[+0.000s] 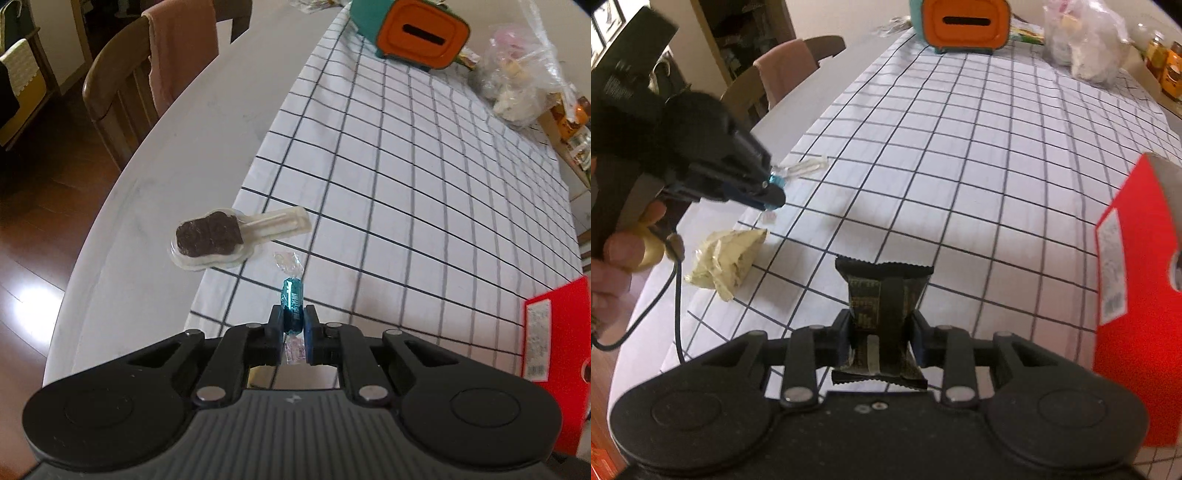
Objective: Organize snacks
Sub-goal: 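Carry the blue candy and dark wrapper over the red box and lower them inside, then open both tools to release the candy and wrapper, then lift out, then move both tools back toward the chocolate lollipop and pale yellow pouch, then grasp the pale yellow pouch with the right tool while the left tool grasps the chocolate lollipop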
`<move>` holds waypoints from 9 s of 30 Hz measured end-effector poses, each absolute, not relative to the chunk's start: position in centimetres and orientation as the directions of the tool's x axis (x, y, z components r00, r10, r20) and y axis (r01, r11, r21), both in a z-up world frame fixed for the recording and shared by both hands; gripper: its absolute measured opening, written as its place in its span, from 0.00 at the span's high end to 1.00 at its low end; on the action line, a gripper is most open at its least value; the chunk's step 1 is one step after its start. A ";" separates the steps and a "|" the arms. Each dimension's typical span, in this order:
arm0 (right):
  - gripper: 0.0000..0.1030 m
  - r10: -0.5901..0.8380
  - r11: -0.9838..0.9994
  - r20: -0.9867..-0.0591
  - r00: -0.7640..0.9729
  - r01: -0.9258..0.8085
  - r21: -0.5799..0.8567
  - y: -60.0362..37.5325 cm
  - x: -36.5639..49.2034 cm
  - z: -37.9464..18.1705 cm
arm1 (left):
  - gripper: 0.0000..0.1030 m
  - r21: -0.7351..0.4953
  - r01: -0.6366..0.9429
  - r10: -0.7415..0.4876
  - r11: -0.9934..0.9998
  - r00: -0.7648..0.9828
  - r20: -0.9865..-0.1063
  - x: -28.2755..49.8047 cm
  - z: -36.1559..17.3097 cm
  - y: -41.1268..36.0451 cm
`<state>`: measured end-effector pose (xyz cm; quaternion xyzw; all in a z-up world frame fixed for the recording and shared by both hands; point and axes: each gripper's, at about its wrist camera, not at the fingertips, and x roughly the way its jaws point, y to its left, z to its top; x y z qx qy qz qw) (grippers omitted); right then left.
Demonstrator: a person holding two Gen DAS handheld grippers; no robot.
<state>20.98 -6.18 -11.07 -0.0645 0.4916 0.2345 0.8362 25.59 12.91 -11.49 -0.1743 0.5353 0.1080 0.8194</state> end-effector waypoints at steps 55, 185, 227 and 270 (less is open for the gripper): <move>0.70 0.334 0.940 -0.776 0.534 -0.246 0.235 -29.9 13.5 -6.0 | 0.42 -0.045 0.498 -0.247 0.866 0.347 -0.905 20.8 -12.5 -10.7; 0.35 0.376 0.915 -0.781 0.498 -0.331 0.230 -39.6 22.6 -6.1 | 0.46 0.010 0.179 -0.082 0.984 0.499 -0.863 22.8 -6.0 -22.5; 0.05 0.442 0.855 -0.761 0.474 -0.480 0.198 -5.8 18.8 -4.2 | 0.18 0.072 0.024 0.040 0.997 0.632 -0.774 17.5 -4.3 15.0; 0.66 0.325 0.840 -0.897 0.300 -0.527 0.128 7.6 21.5 -13.5 | 0.32 0.118 0.348 -0.080 0.930 0.505 -0.859 28.4 -15.4 20.5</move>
